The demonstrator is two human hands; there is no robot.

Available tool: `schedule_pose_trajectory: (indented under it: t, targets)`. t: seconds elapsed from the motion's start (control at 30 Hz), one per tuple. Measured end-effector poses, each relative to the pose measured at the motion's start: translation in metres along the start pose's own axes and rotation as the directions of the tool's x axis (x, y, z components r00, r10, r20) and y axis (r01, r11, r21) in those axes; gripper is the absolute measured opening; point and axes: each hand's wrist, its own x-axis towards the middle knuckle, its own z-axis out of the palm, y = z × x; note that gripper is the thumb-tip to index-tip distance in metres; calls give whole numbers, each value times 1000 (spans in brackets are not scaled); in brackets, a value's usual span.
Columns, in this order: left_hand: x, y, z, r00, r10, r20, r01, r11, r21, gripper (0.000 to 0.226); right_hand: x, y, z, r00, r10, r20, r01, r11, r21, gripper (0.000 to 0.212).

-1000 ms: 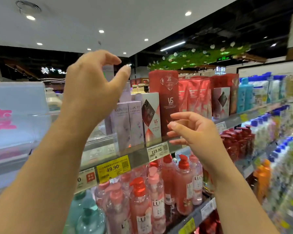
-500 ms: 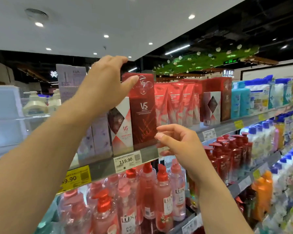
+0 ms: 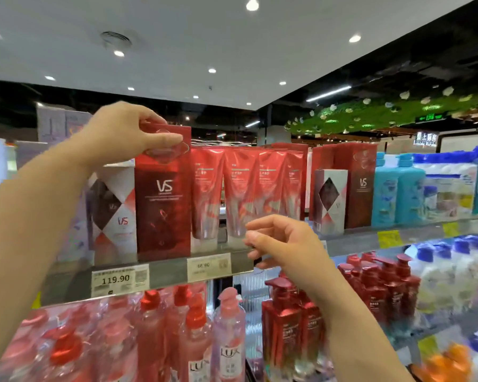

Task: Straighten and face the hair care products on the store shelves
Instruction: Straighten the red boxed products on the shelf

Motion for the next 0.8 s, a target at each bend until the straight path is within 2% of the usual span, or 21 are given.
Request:
schedule_pose_trajectory:
  t: [0.13,0.3,0.4,0.5,0.6,0.67,0.8]
  targets:
    - [-12,12,-2,999,-24,-35,18,983,-183,68,3,2,-8,999,-17,35,15,999,42,7]
    - [-19,33,-8,990,37,-136,-63,979,-195,70,-4,4,-2,998,-54,36,49,990,134,8]
    - [-22,49,-23,972,78,-220,-135,957,-257,74,-8,1,1,996,-82,-37,87,985,152,7]
    - [-24,69,-30,965,141,-221,-208,923,-323,71,-8,-10,2,985,-114,-129,131,981,139,9]
    - [-28,94,-22,970,192,-152,-237,887,-397,68,-5,-26,-4,966,-179,-185,197,976,87,26]
    - [-34,107,-7,967,226,-121,-257,855,-451,66,-5,-34,-11,963,-219,-159,235,968,91,43]
    - [-41,135,35,958,279,-66,-271,805,-527,68,-4,-47,-42,957,-256,-134,273,954,124,59]
